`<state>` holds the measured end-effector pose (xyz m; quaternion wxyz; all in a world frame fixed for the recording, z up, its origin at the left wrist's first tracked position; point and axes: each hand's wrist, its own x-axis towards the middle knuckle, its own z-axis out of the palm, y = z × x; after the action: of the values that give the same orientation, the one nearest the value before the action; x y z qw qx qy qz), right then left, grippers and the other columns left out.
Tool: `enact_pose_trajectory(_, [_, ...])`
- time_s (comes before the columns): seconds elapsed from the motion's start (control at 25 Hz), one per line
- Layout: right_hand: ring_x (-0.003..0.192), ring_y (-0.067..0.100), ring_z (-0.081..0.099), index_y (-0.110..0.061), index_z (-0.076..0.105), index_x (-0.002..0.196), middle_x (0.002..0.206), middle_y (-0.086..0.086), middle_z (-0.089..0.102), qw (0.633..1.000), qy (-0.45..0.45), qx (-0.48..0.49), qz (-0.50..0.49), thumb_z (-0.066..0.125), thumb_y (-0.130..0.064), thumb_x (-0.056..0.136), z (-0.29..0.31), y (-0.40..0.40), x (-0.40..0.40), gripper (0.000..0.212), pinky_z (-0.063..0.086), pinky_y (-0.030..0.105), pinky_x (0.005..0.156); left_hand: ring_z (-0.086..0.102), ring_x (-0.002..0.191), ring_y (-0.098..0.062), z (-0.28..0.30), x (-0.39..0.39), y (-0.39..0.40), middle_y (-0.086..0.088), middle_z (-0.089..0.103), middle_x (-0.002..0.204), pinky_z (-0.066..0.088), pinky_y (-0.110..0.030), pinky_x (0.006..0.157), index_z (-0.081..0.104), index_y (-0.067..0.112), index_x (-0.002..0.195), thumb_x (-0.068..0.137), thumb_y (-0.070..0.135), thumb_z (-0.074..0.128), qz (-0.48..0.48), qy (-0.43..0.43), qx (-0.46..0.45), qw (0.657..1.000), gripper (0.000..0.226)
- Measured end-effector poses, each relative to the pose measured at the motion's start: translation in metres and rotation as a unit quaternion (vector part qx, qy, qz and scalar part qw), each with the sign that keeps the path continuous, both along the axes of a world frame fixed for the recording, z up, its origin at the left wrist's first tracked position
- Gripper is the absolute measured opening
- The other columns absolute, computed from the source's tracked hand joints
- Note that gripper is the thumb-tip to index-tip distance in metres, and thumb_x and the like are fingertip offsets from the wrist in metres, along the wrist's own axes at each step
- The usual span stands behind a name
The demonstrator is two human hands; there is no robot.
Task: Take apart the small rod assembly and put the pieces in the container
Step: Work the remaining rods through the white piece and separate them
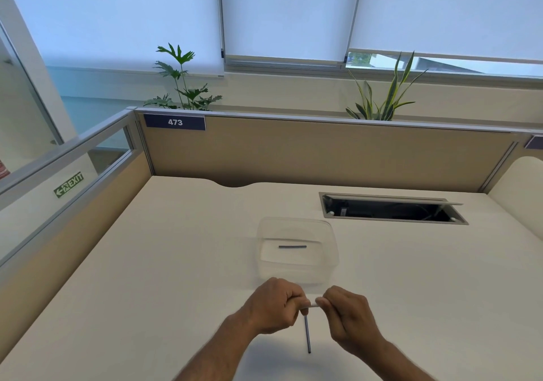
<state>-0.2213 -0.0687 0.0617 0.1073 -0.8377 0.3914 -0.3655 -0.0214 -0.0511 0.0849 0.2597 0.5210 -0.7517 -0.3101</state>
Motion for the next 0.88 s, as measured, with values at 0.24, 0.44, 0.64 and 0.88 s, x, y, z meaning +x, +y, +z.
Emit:
enact_pose_trajectory(0.24, [0.045,0.011,0.026,-0.02,0.034,0.049,0.046,-0.005,0.031,0.942,-0.109,0.294,-0.118,0.053,-0.024,0.099,0.003,0.002,0.021,0.054,0.024,0.029,0.049,0.058,0.062,-0.004,-0.007,0.001,-0.005,0.01,0.073,0.074,0.052,-0.024,0.061,0.073,0.026,0.085,0.076,0.044,0.074,0.08,-0.027,-0.087,0.993,0.02])
enact_pose_trajectory(0.44, [0.033,0.014,0.026,-0.02,0.041,0.043,0.041,-0.004,0.035,0.885,-0.125,0.441,-0.083,0.047,-0.038,0.1,0.008,-0.002,0.021,0.06,0.023,0.018,0.037,0.06,0.067,-0.004,-0.014,0.002,-0.005,0.012,0.073,0.075,0.053,-0.027,0.065,0.071,0.028,0.086,0.075,0.046,0.073,0.097,-0.054,-0.106,0.988,0.021])
enact_pose_trajectory(0.64, [0.047,0.007,0.041,-0.021,0.052,0.066,0.051,-0.01,0.048,0.979,-0.037,0.197,-0.041,0.052,-0.027,0.099,0.001,0.001,0.008,0.034,0.034,0.026,0.05,0.061,0.06,-0.014,-0.009,0.005,-0.006,0.005,0.071,0.068,0.056,-0.038,0.064,0.073,0.022,0.083,0.089,0.038,0.056,0.065,-0.053,-0.034,0.996,0.024])
enact_pose_trajectory(0.88, [0.052,0.013,0.042,-0.017,0.051,0.076,0.063,-0.006,0.049,0.997,0.043,0.053,0.041,0.052,-0.023,0.096,-0.004,-0.001,-0.003,0.021,0.039,0.031,0.049,0.047,0.04,-0.009,0.0,0.007,0.0,0.005,0.061,0.048,0.05,-0.024,0.052,0.069,0.021,0.068,0.095,0.033,0.048,-0.009,0.035,0.159,0.987,0.036])
